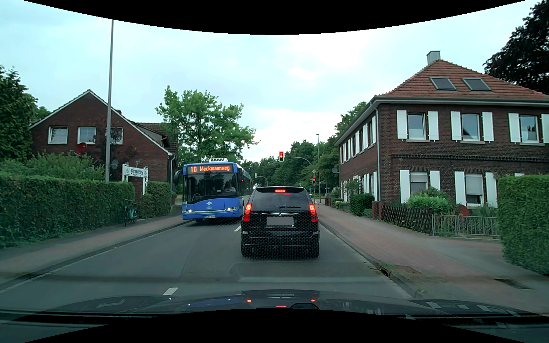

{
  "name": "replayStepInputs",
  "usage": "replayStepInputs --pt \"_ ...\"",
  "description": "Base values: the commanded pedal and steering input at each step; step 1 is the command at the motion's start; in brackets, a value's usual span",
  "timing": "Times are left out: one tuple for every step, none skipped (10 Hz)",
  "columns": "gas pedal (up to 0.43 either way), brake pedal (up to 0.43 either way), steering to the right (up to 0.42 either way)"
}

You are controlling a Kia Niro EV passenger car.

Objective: Follow the waypoints while adhering to traffic rules and regulations

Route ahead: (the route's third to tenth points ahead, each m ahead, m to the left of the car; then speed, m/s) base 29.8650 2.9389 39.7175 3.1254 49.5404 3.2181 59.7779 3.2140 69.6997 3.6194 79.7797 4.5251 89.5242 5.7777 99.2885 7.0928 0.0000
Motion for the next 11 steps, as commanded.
replayStepInputs --pt "0.0 0.0 -0.004" --pt "0.0 0.0 -0.004" --pt "0.0 0.0 -0.004" --pt "0.0 0.0 -0.004" --pt "0.0 0.0 -0.004" --pt "0.0 0.0 -0.004" --pt "0.0 0.0 -0.004" --pt "0.0 0.0 -0.004" --pt "0.0 0.0 -0.004" --pt "0.0 0.0 -0.004" --pt "0.0 0.0 -0.004"
